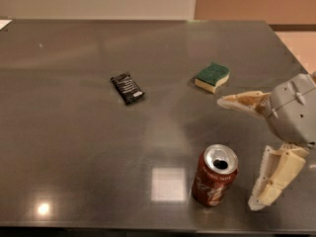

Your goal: Knock coke can over

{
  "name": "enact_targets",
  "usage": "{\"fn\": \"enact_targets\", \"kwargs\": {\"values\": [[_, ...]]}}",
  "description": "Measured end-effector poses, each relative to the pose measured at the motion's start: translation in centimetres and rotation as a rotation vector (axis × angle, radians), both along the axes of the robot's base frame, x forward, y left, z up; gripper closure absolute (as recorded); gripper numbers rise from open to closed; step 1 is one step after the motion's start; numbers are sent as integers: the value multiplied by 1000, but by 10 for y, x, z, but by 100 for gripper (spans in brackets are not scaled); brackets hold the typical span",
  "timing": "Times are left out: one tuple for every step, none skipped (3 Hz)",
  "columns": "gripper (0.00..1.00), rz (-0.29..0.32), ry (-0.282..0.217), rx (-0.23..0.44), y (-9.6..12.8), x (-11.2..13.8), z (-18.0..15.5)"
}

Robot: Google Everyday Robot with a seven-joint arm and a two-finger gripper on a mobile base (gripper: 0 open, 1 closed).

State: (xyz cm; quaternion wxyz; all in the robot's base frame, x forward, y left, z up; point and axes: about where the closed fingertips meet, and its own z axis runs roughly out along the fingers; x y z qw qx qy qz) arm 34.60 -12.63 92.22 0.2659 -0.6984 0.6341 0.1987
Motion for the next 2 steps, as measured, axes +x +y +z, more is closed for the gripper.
{"fn": "enact_targets", "kwargs": {"values": [[0, 29, 2, 16, 4, -6, -9], [0, 51, 10, 26, 9, -11, -18]]}}
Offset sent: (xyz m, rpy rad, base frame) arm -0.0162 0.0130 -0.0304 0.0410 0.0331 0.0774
